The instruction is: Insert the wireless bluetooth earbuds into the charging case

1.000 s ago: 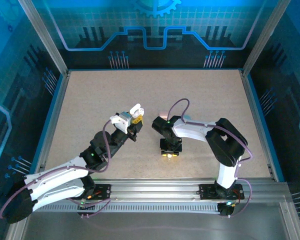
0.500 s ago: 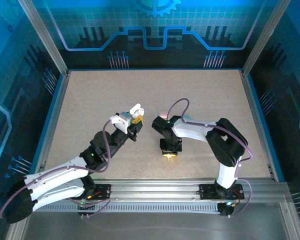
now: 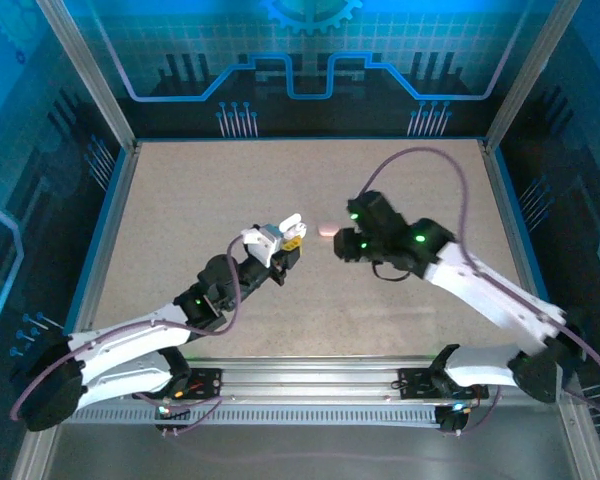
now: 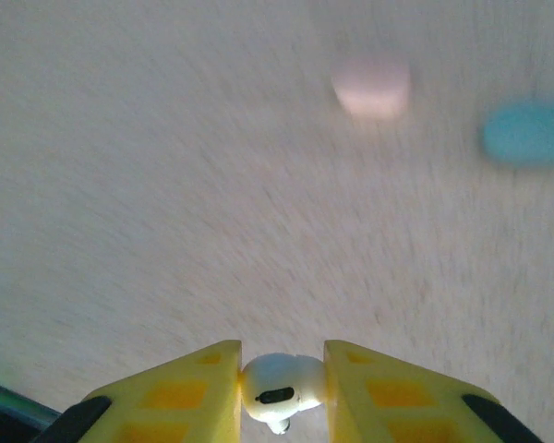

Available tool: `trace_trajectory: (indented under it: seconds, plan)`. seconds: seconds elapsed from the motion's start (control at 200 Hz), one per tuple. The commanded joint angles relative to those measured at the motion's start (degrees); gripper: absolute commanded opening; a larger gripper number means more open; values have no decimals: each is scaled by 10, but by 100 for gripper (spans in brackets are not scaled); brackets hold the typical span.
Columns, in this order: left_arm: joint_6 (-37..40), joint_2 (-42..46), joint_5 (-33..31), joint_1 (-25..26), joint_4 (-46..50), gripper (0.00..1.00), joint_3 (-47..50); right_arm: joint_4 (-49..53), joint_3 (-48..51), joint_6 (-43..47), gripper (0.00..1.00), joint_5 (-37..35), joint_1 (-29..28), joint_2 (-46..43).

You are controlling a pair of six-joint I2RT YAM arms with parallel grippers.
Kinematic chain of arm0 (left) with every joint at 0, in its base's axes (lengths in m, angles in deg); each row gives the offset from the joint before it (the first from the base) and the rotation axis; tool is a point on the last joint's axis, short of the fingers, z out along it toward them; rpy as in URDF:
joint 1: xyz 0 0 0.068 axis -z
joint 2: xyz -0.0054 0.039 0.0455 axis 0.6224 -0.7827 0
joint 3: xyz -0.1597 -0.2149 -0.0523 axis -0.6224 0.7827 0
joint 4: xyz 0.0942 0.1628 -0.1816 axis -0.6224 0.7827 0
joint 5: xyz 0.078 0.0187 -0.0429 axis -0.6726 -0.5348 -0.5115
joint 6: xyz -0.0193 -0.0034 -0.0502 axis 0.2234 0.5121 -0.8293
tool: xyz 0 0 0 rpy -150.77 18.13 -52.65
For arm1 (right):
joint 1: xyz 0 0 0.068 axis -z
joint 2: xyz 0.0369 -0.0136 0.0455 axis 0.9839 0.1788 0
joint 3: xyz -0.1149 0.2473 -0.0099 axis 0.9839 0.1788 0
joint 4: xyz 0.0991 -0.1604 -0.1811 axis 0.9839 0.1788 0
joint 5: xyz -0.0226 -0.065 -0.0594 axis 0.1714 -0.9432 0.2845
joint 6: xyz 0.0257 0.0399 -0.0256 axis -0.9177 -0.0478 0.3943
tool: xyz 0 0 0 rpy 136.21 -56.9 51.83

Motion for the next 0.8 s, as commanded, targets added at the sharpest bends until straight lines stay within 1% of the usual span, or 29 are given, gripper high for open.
trace_trajectory:
  seconds: [0.0,0.115,0.175,0.315,0.4,0.54,0.705,0.795]
  plan:
    - [-22,-30,52,-1,-65,29,-33,-69,-34,86,29,-32,6,-45]
    - [-30,-66,60,5,-91,28,-51,-117,-48,101,29,-12,7,-56]
    - [-32,-82,61,11,-106,28,-59,-137,-47,91,29,5,8,-57]
    - [-34,-112,42,25,-136,28,-72,-184,-28,59,29,41,8,-57]
    - [-33,-125,33,33,-148,28,-80,-206,-11,43,29,49,9,-61]
    - [-34,-142,11,41,-176,28,-85,-220,4,35,29,60,9,-63]
    - [-34,-158,1,49,-200,28,-90,-247,27,19,29,77,8,-63]
    - [-37,-163,-2,51,-208,28,-91,-242,27,17,29,81,8,-57]
